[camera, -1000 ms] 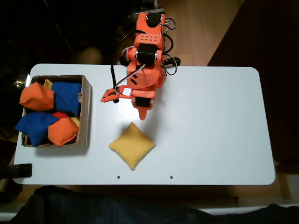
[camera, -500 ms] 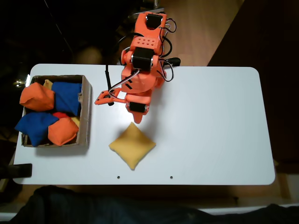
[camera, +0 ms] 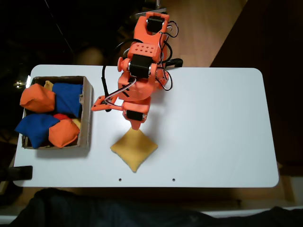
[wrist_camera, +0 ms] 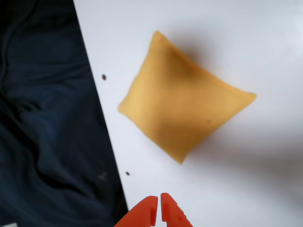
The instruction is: Grasp a bag and put it in the box.
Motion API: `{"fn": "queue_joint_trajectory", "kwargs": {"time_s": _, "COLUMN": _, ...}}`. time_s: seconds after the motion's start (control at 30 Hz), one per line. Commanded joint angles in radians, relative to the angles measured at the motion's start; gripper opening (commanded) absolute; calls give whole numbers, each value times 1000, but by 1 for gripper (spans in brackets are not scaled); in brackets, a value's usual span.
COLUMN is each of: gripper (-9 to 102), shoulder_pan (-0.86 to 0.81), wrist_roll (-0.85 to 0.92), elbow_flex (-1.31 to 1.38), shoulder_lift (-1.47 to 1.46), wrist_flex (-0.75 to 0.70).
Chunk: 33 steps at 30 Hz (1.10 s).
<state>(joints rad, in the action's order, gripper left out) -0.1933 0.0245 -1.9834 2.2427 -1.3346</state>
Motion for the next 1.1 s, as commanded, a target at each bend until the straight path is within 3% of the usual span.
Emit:
{"fn": "queue_joint_trajectory", "kwargs": {"time_s": 0.0, "gripper": 0, "shoulder_pan": -5, "wrist_roll": 2, "elbow_flex": 84, "shoulder_lift": -23, "wrist_flex": -20}}
{"fn": "queue_joint_trajectory", "kwargs": {"time_s": 1.07, "gripper": 0, "shoulder_pan": -61, "wrist_roll": -6, "elbow_flex": 437, "shoulder_lift": -360, "wrist_flex": -179}}
